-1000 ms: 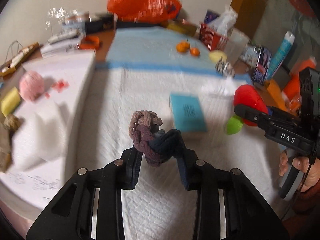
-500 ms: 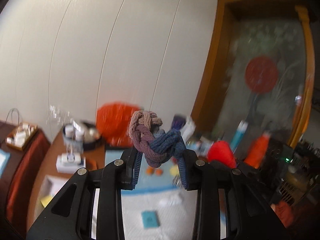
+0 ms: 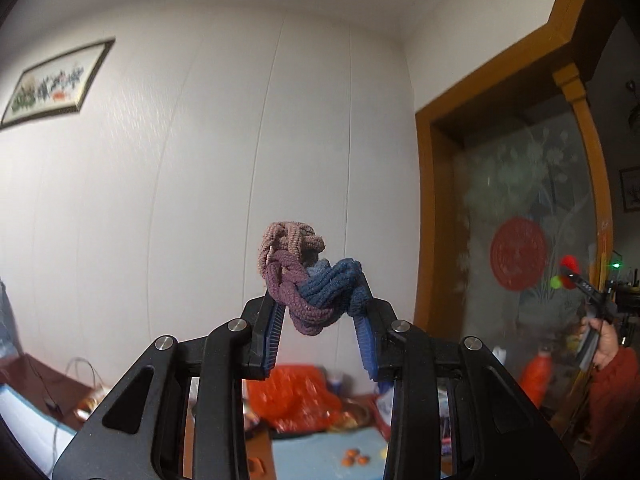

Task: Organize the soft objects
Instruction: 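Lift the knotted cloth with the left tool while the right tool lifts the red ball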

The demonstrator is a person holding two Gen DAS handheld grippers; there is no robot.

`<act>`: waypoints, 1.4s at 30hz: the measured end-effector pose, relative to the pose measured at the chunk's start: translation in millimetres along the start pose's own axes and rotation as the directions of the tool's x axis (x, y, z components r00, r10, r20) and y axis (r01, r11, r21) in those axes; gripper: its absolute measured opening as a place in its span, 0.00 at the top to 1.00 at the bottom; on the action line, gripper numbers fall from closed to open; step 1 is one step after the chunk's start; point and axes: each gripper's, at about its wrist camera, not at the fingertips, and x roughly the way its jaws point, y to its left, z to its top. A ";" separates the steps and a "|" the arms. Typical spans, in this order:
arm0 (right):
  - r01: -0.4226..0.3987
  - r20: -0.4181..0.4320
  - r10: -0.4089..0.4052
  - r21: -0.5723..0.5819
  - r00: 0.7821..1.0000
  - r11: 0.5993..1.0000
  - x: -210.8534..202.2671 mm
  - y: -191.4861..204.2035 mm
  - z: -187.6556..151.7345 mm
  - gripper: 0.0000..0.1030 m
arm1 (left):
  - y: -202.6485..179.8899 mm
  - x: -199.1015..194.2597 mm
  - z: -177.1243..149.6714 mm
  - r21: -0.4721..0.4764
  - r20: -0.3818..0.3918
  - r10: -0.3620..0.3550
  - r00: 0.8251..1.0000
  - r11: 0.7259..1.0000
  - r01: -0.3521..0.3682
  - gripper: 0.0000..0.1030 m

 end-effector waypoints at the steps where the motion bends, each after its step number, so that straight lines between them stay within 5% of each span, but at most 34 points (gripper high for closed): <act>1: 0.028 0.024 -0.028 -0.018 0.999 0.999 -10.7 -2.2 8.3 0.42 | 1.2 -6.9 3.7 0.007 0.017 0.000 1.000 1.000 0.000 0.69; 9: 0.074 0.029 -0.073 -0.033 0.997 0.997 -47.3 -12.4 -0.3 0.42 | 7.3 -15.7 -14.4 -0.015 -0.017 -0.058 0.998 0.998 0.058 0.69; 16: -0.018 -0.106 0.018 -0.004 0.994 1.000 -42.7 -8.1 -65.9 0.42 | 0.2 9.3 -97.5 -0.054 -0.193 -0.119 0.974 0.992 0.110 0.69; 23: -0.155 -0.204 0.162 0.047 0.965 0.987 -31.5 33.4 -165.2 0.41 | -8.0 19.3 -208.0 -0.111 -0.283 -0.068 0.957 0.993 0.038 0.69; 27: -0.249 -0.343 0.250 0.048 0.906 0.967 -11.5 84.5 -246.9 0.41 | -10.8 33.2 -287.8 -0.103 -0.398 0.025 0.917 0.992 -0.072 0.69; 33: -0.409 -0.550 0.368 0.052 0.750 0.911 -1.8 169.5 -368.2 0.41 | -5.0 40.2 -368.8 -0.154 -0.568 0.066 0.820 0.971 -0.185 0.69; 36: -0.451 -0.590 0.408 0.082 0.697 0.889 -8.2 185.8 -390.3 0.41 | 1.2 31.5 -385.4 -0.132 -0.608 0.115 0.785 0.961 -0.243 0.69; 42: -0.535 -0.615 0.456 0.065 0.643 0.842 -10.0 210.8 -397.6 0.41 | 23.2 16.9 -395.9 -0.129 -0.618 0.184 0.764 0.935 -0.329 0.69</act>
